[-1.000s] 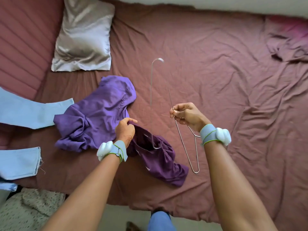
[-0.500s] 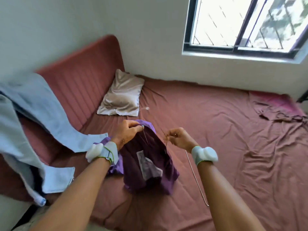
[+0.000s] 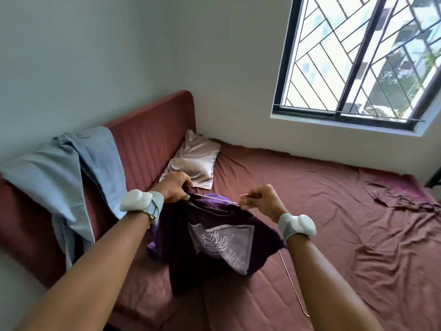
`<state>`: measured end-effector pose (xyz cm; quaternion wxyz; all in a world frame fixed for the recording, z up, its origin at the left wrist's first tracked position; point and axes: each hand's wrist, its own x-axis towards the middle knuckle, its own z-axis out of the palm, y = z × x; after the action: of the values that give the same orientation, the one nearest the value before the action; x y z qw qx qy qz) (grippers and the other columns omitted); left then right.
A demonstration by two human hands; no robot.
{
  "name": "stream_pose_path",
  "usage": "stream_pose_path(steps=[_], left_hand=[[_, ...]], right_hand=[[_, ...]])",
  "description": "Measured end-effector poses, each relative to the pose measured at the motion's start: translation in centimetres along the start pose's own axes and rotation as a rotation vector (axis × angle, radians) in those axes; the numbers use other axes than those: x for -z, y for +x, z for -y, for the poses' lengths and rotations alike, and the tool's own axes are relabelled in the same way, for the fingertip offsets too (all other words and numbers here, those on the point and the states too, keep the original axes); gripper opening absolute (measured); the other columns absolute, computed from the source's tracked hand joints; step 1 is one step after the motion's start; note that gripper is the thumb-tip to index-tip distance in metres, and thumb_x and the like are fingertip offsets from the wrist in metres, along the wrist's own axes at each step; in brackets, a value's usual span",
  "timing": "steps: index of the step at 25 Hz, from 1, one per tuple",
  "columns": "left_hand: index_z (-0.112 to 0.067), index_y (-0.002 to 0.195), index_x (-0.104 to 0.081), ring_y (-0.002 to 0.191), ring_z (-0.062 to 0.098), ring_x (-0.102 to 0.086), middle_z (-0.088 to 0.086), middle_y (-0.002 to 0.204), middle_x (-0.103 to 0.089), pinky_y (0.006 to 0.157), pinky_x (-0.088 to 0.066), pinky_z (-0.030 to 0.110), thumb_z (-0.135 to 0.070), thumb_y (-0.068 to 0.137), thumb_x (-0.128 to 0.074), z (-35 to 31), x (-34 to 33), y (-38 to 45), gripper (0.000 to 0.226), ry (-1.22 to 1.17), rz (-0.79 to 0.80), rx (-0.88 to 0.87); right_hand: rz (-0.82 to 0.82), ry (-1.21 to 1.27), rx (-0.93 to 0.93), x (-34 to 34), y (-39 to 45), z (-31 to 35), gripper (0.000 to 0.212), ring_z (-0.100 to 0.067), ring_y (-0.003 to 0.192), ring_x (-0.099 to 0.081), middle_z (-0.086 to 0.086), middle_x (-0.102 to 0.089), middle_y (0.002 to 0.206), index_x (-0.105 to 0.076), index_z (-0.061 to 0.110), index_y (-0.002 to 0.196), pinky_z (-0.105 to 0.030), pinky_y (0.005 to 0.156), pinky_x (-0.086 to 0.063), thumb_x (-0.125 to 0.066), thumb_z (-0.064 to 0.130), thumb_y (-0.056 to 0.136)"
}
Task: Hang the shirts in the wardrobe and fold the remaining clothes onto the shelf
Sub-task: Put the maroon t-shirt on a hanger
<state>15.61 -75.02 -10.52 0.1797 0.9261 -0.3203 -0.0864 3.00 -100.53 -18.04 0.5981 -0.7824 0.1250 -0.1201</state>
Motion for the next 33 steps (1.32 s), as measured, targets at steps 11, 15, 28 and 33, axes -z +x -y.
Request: stream_pose_path(steps=[11,15,28,33], left_hand=[[-0.021,0.088,-0.079,0.090,0.006,-0.068,-0.008,0.089,-0.075,0.090,-0.048,0.022,-0.018,0.072,-0.081,-0.3,-0.8,-1.4,0.017,-0.421,-0.431,-0.167],[-0.030,0.090,-0.078,0.087,0.008,-0.068,-0.011,0.087,-0.075,0.086,-0.049,0.030,-0.027,0.071,-0.080,-0.3,-0.6,-0.3,0.019,-0.229,-0.428,-0.227],[-0.025,0.099,-0.074,0.102,0.018,-0.061,-0.005,0.097,-0.072,0.102,-0.037,0.046,-0.035,0.076,-0.077,2.1,3.6,3.5,0.025,0.146,-0.216,-0.030],[-0.019,0.093,-0.077,0.083,0.019,-0.067,0.001,0.084,-0.074,0.077,-0.050,0.029,-0.025,0.079,-0.076,2.0,3.8,3.5,0.016,0.003,-0.318,-0.054]], right_hand=[[0.015,-0.379,0.246,-1.3,-0.3,6.7,0.013,-0.014,0.058,-0.069,-0.011,-0.074,0.072,-0.073,0.000,0.073,-0.035,0.069,-0.061,-0.069,0.002,0.085],[0.004,-0.305,0.274,0.5,1.7,9.1,0.007,-0.017,0.055,-0.069,-0.013,-0.071,0.069,-0.075,-0.002,0.084,-0.028,0.062,-0.060,-0.071,0.004,0.084],[0.115,-0.435,0.398,3.2,8.3,14.5,0.010,-0.014,0.056,-0.057,-0.003,-0.071,0.062,-0.076,0.002,0.080,-0.012,0.053,-0.046,-0.073,0.011,0.084],[0.105,-0.440,0.410,2.0,10.2,14.5,0.009,-0.003,0.046,-0.056,-0.001,-0.065,0.055,-0.074,-0.003,0.080,-0.013,0.046,-0.045,-0.070,0.003,0.084]])
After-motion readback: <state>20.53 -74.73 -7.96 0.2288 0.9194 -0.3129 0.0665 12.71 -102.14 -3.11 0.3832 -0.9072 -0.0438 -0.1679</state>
